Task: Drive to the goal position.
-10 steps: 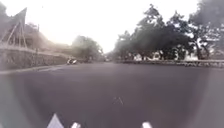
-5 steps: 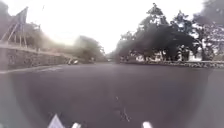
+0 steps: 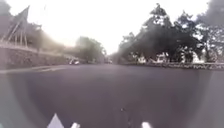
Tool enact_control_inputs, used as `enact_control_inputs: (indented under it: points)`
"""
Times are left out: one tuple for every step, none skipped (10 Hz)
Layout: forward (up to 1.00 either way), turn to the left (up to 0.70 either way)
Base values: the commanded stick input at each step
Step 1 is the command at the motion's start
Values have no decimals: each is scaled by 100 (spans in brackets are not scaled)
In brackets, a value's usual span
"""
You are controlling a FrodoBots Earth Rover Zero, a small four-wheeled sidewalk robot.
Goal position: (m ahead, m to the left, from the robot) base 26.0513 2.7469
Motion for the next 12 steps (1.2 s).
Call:
enact_control_inputs:
  points:
    - [70, 0]
    - [70, 0]
    - [70, 0]
    - [70, 0]
    - [70, 0]
    - [70, 0]
    - [70, 0]
    - [70, 0]
    - [70, 0]
    - [70, 0]
    - [70, 0]
    - [70, 0]
